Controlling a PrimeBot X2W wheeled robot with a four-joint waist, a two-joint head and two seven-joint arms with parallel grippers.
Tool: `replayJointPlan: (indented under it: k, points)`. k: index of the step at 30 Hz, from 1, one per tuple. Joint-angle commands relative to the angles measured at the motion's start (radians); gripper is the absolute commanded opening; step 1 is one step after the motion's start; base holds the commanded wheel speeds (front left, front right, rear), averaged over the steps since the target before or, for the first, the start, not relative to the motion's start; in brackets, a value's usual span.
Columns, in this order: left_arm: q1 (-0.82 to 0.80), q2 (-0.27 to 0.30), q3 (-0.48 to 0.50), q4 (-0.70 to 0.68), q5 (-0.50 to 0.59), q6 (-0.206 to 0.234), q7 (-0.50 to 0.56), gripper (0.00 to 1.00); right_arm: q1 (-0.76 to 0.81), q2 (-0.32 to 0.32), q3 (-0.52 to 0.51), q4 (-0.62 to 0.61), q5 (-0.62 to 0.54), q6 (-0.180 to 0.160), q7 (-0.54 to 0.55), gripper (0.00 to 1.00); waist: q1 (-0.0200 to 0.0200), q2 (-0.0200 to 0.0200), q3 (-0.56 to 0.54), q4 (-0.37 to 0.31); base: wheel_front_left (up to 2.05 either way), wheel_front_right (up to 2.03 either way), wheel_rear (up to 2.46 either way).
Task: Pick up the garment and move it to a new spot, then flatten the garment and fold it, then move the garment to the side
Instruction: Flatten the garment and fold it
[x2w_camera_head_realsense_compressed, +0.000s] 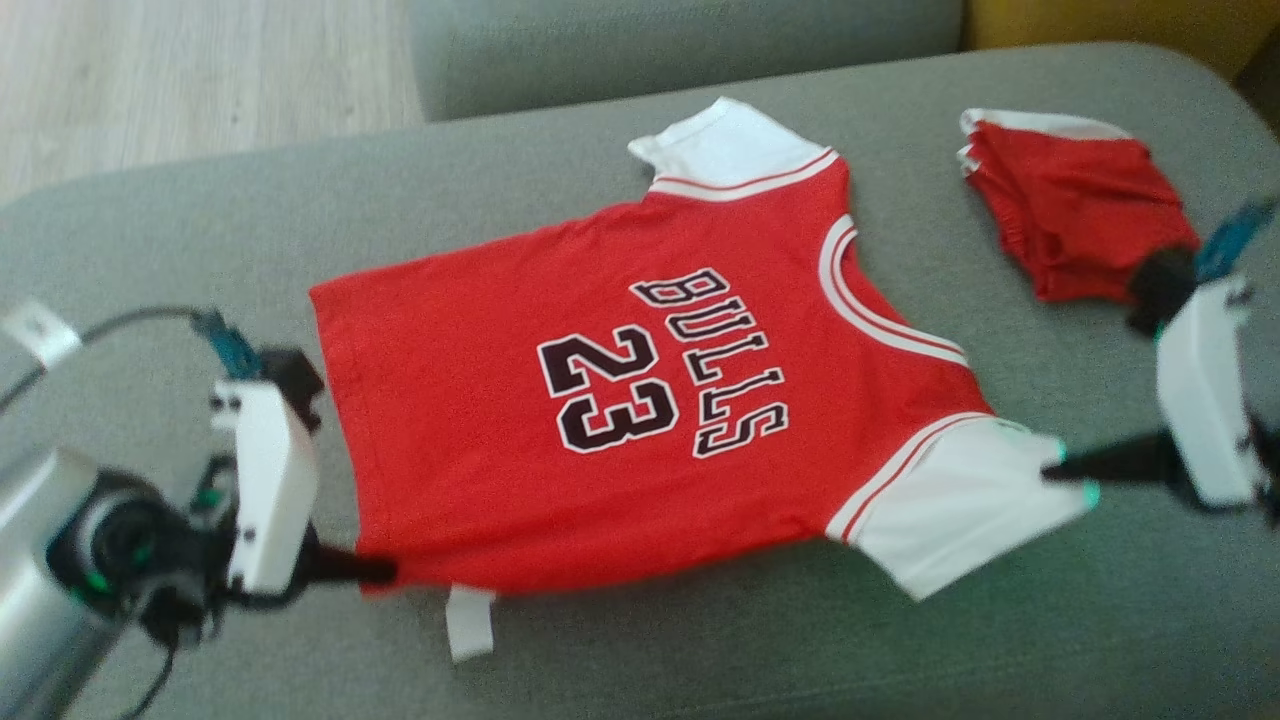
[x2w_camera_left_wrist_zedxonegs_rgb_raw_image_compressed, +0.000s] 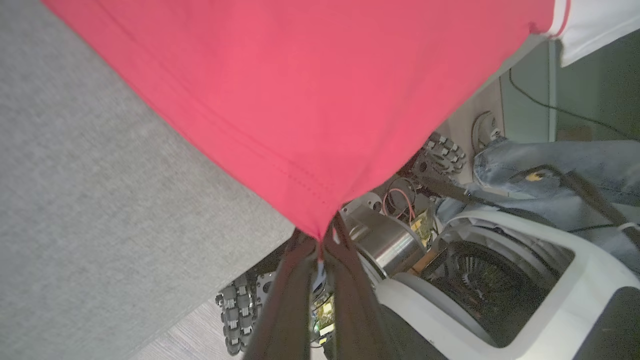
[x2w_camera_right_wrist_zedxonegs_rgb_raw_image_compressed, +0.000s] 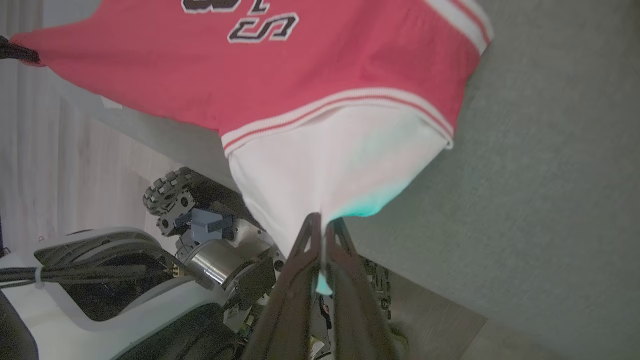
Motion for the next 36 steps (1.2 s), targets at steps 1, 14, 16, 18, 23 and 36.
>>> replayJointPlan:
  k: [1, 14, 16, 18, 23, 36]
  points:
    - [-0.121, 0.021, 0.073, 0.0, -0.004, 0.015, 0.014, 0.0, -0.067, 0.002, -0.041, 0.024, -0.004, -0.001, 0.024, 0.0, 0.0002, -0.0001, 0.04, 0.023, 0.0, 0.0, 0.0]
    - [-0.299, -0.081, 0.048, 0.165, 0.033, 0.036, 0.064, 0.0, -0.278, 0.233, -0.094, 0.428, -0.088, -0.001, 0.123, 0.0, 0.0002, -0.0001, 0.154, 0.089, 0.0, 0.0, 0.0]
    - [-0.311, -0.086, 0.044, 0.18, 0.038, 0.034, 0.067, 0.0, -0.301, 0.263, -0.101, 0.492, -0.106, -0.001, 0.124, 0.0, 0.0002, -0.0001, 0.158, 0.096, 0.0, 0.0, 0.0]
    - [-0.318, -0.092, 0.042, 0.191, 0.041, 0.033, 0.067, 0.0, -0.319, 0.289, -0.11, 0.551, -0.119, -0.001, 0.125, 0.0, 0.0002, -0.0001, 0.161, 0.101, 0.0, 0.0, 0.0]
    - [-0.325, -0.101, 0.045, 0.203, 0.039, 0.036, 0.063, 0.0, -0.353, 0.34, -0.151, 0.674, -0.129, -0.001, 0.102, 0.0, 0.0002, -0.0001, 0.165, 0.11, 0.0, 0.0, 0.0]
    - [-0.389, -0.151, 0.062, 0.259, 0.055, 0.052, 0.02, 0.24, -0.429, 0.467, -0.201, 0.79, -0.189, -0.001, -0.051, 0.35, 0.0002, -0.0001, 0.22, 0.096, 0.0, 0.0, 0.0]
